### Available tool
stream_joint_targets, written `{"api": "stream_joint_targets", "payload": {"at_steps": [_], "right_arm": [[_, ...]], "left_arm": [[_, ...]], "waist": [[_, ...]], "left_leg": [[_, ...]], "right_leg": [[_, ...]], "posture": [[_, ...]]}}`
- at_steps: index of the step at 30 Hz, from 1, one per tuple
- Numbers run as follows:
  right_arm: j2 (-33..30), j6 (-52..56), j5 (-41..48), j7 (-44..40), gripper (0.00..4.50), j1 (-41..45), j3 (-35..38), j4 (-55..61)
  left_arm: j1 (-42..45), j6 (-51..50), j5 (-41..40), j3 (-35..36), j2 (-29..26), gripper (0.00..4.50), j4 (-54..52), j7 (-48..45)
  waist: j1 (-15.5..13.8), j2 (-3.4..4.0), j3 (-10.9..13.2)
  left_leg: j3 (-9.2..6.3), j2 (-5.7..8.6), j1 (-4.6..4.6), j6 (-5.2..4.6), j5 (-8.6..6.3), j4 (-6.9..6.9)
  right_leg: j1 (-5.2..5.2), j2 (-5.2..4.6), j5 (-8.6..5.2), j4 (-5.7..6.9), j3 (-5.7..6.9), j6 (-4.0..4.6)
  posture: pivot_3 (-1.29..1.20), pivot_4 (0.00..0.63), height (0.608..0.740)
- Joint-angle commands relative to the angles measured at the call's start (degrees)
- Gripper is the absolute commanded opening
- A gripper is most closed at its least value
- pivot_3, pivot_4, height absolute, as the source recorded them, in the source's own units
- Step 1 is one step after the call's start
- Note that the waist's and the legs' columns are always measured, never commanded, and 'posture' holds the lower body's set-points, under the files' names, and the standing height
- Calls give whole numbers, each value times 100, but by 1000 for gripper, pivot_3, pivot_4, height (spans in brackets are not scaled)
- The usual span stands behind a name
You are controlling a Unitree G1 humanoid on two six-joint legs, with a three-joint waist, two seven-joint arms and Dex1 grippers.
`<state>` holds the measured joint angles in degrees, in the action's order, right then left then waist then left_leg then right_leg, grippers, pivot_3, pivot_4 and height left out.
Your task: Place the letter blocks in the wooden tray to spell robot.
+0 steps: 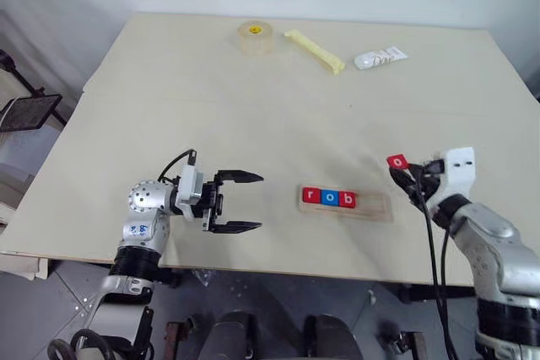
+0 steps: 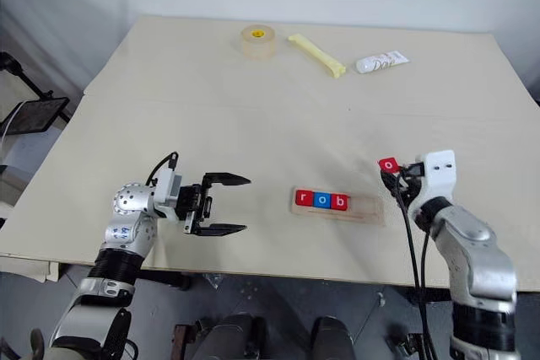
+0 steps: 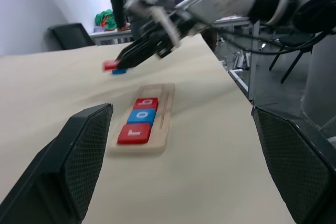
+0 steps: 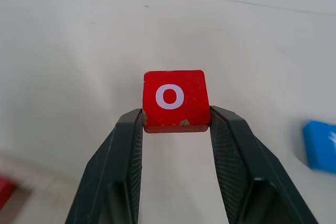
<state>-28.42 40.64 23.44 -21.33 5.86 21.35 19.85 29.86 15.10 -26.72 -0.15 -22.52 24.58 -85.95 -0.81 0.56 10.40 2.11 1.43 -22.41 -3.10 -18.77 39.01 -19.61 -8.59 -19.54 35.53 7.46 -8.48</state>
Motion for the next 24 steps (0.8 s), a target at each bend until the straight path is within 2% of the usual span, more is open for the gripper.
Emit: {"api": "stream_joint_targets", "payload": {"at_steps": [1,8,19,24], "right_arm": [[117,371,235,321,1453,-704,570,1022],[707,541,268,785,1453,-1735,672,1688],[1119,279,159,1173,1453,-1716,536,1432],[1034,210,202,1105,3134,-1786,559,1576]], "left_arm": [[6,71,-85,63,-51,4500,12,-231],[36,83,-71,-6,28,4500,76,-220],[110,51,-63,-53,84,4500,62,-208],[59,24,-75,-47,72,4500,-16,-174]], "waist": [[-50,0,0],[-51,1,-1],[-38,2,-1],[-45,2,-1]], "left_leg": [[0,0,1,0,0,-1],[10,-3,5,0,0,-1],[19,-2,10,1,1,-2],[19,-1,10,1,1,-1]], "right_leg": [[1,0,0,-1,-1,0],[1,3,0,-2,-9,0],[-1,5,0,-1,-19,0],[0,5,0,-2,-21,0]], "posture": [[0,150,740],[0,150,740],[0,150,740],[0,150,740]]}}
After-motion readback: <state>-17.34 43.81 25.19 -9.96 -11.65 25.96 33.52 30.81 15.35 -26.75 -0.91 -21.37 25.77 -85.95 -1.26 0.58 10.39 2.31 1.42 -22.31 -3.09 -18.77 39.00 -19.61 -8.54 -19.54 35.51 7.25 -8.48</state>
